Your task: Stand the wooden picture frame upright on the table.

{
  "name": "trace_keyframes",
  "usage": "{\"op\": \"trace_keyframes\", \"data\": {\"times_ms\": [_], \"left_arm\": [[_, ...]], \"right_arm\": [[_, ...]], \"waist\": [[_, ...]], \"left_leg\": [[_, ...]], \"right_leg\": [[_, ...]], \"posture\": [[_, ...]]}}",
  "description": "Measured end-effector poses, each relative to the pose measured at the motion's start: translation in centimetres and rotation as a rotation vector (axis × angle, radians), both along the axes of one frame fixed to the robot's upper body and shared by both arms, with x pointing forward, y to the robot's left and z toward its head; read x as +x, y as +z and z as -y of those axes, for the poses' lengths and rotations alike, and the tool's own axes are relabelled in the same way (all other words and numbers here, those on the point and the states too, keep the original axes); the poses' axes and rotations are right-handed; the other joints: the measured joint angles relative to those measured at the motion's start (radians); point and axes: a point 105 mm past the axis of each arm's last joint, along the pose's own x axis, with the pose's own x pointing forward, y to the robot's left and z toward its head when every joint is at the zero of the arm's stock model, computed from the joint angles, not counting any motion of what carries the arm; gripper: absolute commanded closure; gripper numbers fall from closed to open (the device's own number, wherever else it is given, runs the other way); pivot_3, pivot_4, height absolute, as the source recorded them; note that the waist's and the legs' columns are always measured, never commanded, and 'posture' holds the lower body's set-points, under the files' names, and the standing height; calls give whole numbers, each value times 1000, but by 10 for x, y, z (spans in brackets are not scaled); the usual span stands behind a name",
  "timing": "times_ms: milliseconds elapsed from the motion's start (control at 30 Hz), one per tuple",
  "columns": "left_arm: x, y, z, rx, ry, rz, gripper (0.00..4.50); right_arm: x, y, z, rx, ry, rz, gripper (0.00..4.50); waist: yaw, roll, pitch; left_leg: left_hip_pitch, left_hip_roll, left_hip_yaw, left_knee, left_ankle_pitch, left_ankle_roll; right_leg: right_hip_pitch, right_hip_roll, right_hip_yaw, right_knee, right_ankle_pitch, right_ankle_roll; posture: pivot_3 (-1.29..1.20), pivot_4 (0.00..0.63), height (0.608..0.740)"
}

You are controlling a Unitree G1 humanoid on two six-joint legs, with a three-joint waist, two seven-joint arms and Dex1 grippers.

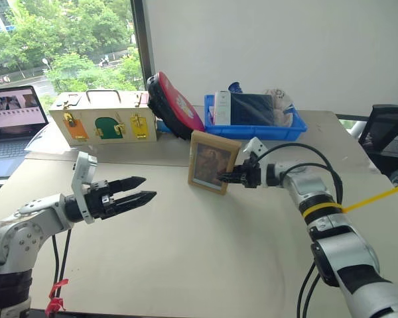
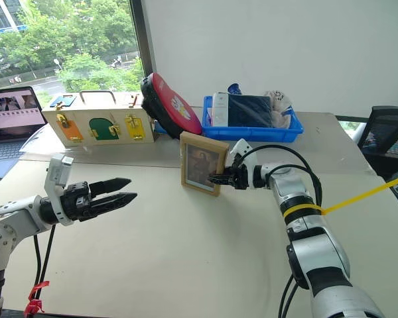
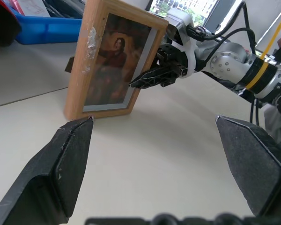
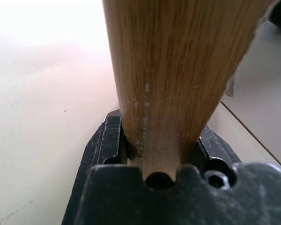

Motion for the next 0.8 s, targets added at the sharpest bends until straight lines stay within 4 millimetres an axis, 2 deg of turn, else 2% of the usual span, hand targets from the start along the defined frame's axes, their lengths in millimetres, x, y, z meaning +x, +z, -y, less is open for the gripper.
{"op": "trace_keyframes", "data": {"times_ms": [333, 533, 700, 767, 800], "left_arm": [[-3, -3, -3, -23, 20, -43, 0], [-5, -2, 0, -43, 3, -78, 0], [-2, 0, 1, -45, 9, -73, 0], [1, 2, 0, -50, 11, -72, 0], [2, 1, 1, -45, 7, -74, 0]], "right_arm": [[-14, -8, -4, 76, 54, -287, 3231], [-23, -13, -8, 59, 103, -242, 3231], [-26, -11, -7, 97, 72, -236, 3231], [-29, -12, -4, 91, 66, -243, 2220], [-32, -15, 1, 78, 61, -260, 2011]], "waist": [[1, 0, 0], [1, 0, 0], [-1, 0, 0], [2, 0, 0], [3, 0, 0]], "left_leg": [[0, 0, 0, 0, 0, 0], [1, 0, 0, -1, 0, 0], [0, 0, 0, -1, 0, 0], [0, 0, 0, -1, 0, 0], [0, 0, 0, -1, 0, 0]], "right_leg": [[0, 0, 0, 0, 0, 0], [0, 0, 0, 0, 0, 0], [0, 0, 0, 0, 0, 0], [0, 0, 0, 0, 0, 0], [0, 0, 0, 0, 0, 0]], "posture": [[0, 150, 717], [0, 150, 717], [0, 150, 717], [0, 150, 717], [0, 150, 717]]}}
